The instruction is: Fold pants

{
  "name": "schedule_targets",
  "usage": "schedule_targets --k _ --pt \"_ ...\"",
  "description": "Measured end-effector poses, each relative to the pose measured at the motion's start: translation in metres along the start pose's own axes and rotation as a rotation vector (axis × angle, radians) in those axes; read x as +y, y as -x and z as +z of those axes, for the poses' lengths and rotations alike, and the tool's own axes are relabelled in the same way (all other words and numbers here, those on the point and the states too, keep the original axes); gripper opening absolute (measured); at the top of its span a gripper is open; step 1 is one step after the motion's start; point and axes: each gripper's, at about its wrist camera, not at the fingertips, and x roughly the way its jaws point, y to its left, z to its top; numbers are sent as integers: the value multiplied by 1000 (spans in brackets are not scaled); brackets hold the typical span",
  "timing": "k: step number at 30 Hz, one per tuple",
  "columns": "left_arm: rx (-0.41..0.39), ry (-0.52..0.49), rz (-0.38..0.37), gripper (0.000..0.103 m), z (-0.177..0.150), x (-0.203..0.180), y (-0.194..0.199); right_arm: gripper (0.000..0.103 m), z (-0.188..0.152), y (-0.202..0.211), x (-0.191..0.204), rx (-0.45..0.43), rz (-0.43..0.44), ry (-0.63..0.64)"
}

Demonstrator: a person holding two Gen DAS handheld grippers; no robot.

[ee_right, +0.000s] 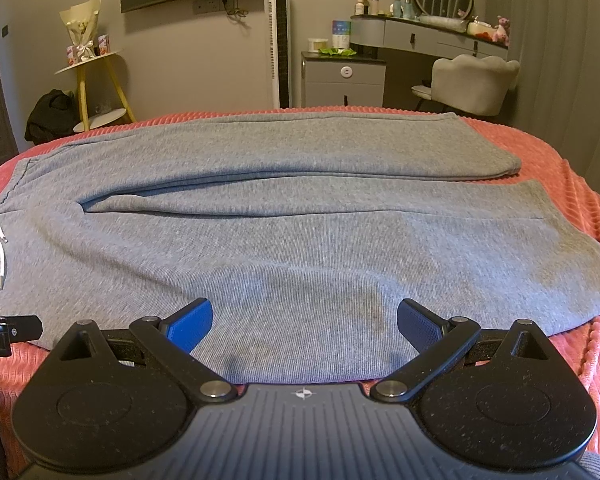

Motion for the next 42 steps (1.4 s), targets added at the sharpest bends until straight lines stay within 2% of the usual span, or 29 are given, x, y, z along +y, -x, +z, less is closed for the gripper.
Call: schedule_targets --k 42 --pt "35 16 -7 103 4 0 -2 99 2 -1 -1 -1 -1 -6"
